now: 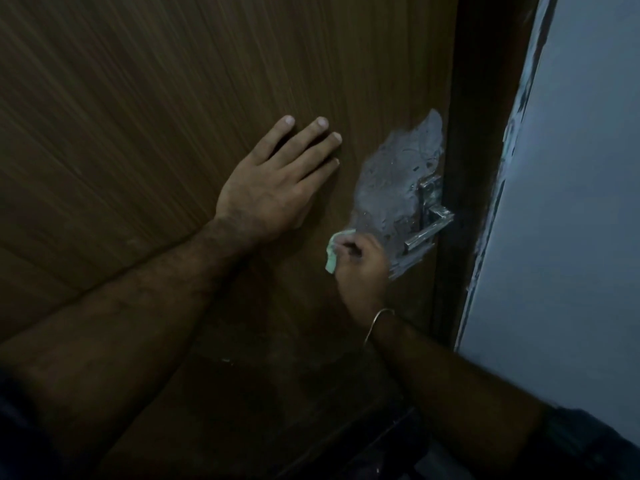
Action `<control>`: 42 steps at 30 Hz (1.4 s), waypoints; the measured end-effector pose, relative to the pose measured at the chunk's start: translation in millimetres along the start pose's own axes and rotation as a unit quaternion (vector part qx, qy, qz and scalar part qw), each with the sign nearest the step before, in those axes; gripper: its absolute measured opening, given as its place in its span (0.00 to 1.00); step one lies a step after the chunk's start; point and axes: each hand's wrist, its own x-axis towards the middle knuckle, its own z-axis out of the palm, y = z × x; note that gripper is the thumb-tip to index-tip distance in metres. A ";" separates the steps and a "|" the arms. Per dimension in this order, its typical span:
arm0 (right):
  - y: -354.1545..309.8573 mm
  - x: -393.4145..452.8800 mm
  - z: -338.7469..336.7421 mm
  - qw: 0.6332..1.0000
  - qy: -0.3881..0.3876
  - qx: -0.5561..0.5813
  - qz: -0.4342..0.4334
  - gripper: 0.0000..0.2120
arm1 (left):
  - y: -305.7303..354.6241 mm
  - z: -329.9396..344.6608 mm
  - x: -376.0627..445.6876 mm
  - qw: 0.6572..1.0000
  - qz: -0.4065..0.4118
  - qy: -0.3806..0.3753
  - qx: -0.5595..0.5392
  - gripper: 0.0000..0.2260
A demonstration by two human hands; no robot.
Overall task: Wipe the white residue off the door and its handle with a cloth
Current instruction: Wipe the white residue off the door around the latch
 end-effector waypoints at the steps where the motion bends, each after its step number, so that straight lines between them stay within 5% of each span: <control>1: -5.2 7.3 0.1 1.000 0.016 0.017 0.007 0.03 | 0.1 -0.1 0.4 1.000 0.001 0.000 -0.002 0.20; 6: -18.5 8.9 10.9 0.995 -0.026 0.026 -0.097 0.05 | 1.0 -0.5 1.5 1.000 -0.005 0.005 -0.010 0.19; 9: 10.0 -7.7 8.2 0.999 -0.039 -0.013 -0.034 0.03 | 1.5 -0.3 1.1 1.000 -0.007 0.012 -0.007 0.19; 12: 15.7 3.3 2.6 0.999 0.037 0.030 0.021 0.08 | 5.5 3.1 -0.1 1.000 -0.007 0.011 -0.013 0.19; 17: 6.3 6.6 14.1 0.998 0.007 0.021 -0.057 0.05 | 15.6 10.9 -4.6 1.000 0.004 -0.004 -0.022 0.20; 23: 33.0 0.2 3.3 0.997 0.031 0.035 0.065 0.09 | 21.6 13.5 -8.9 1.000 0.013 -0.011 -0.014 0.20; 28: 28.1 -4.6 9.8 1.000 0.010 0.021 -0.005 0.10 | 24.6 17.2 -8.1 1.000 0.009 0.000 -0.007 0.20; 30: 43.5 -14.5 8.4 0.999 -0.010 0.027 0.035 0.07 | 24.7 18.1 -8.3 1.000 0.008 -0.003 -0.011 0.20; 33: 51.4 -3.3 3.6 0.978 0.088 0.098 0.164 0.09 | 22.8 20.3 -8.2 0.999 0.017 -0.019 -0.031 0.22; 38: 51.7 -16.4 11.3 0.990 0.043 0.085 0.104 0.15 | 25.1 19.6 -8.1 0.999 0.006 -0.015 -0.039 0.20; 42: 67.7 -18.6 11.1 0.958 0.112 0.083 0.249 0.07 | 24.5 15.6 -8.1 0.998 0.010 -0.023 -0.053 0.20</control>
